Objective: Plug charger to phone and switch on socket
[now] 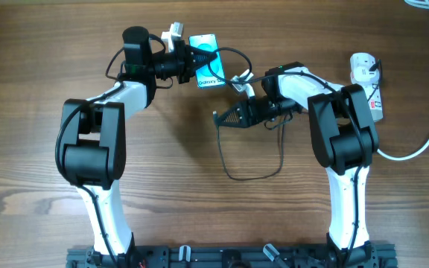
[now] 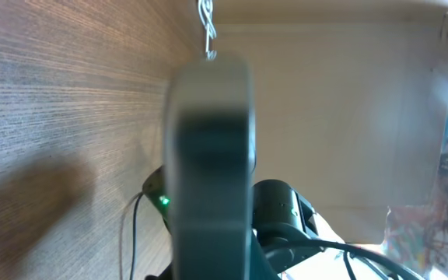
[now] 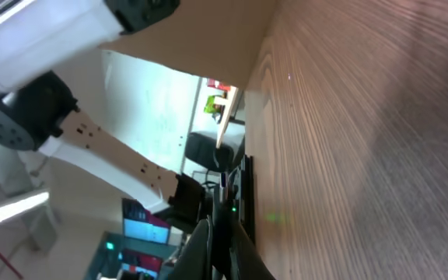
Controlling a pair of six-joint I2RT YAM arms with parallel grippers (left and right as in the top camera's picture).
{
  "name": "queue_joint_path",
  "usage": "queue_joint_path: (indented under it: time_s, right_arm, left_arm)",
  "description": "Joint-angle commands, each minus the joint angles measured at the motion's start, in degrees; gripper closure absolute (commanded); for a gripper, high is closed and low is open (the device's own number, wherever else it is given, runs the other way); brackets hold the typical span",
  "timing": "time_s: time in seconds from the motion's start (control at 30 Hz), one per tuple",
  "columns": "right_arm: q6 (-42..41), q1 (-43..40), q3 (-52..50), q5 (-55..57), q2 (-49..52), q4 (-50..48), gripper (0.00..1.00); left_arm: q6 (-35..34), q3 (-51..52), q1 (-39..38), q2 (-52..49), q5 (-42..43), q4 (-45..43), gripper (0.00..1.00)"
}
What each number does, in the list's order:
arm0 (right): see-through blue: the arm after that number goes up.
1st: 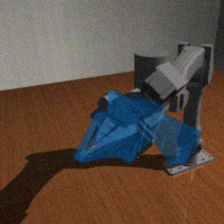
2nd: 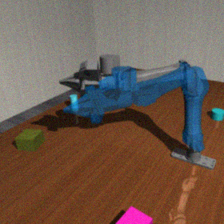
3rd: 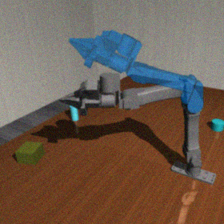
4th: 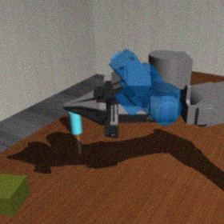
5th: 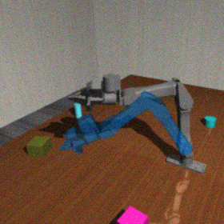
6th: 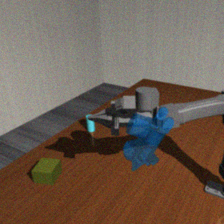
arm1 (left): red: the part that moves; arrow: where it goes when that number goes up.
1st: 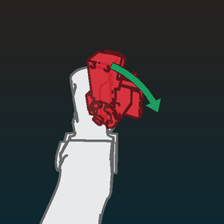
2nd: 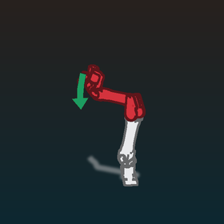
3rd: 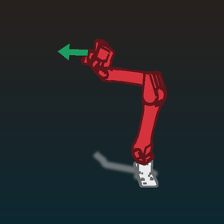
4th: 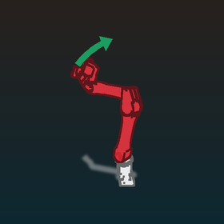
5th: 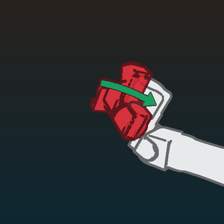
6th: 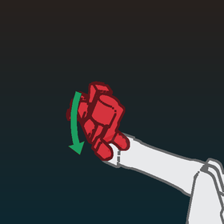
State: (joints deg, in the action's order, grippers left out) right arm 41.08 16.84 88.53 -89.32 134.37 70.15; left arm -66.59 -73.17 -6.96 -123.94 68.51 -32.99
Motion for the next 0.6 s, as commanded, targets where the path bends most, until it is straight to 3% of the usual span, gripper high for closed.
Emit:
queue_joint_path:
  time_s: [0.0, 0.37, 0.57]
  right_arm:
    - [-5.77, 0.02, 0.39, -3.63, -1.75, -0.5, 0.95]
    - [-12.5, -0.52, 2.67, -3.3, -1.84, -5.64, 0.95]
    - [-22.32, -0.74, 3.54, -1.81, -1.86, -13.22, 0.95]
  left_arm:
    - [3.61, -0.98, 0.04, 1.03, 1.49, 0.61, 0.96]
    - [6.19, -0.98, -0.07, 1.03, 2.38, 3.91, 0.96]
    - [6.19, -0.98, -0.07, 1.03, 2.6, 3.91, 0.96]
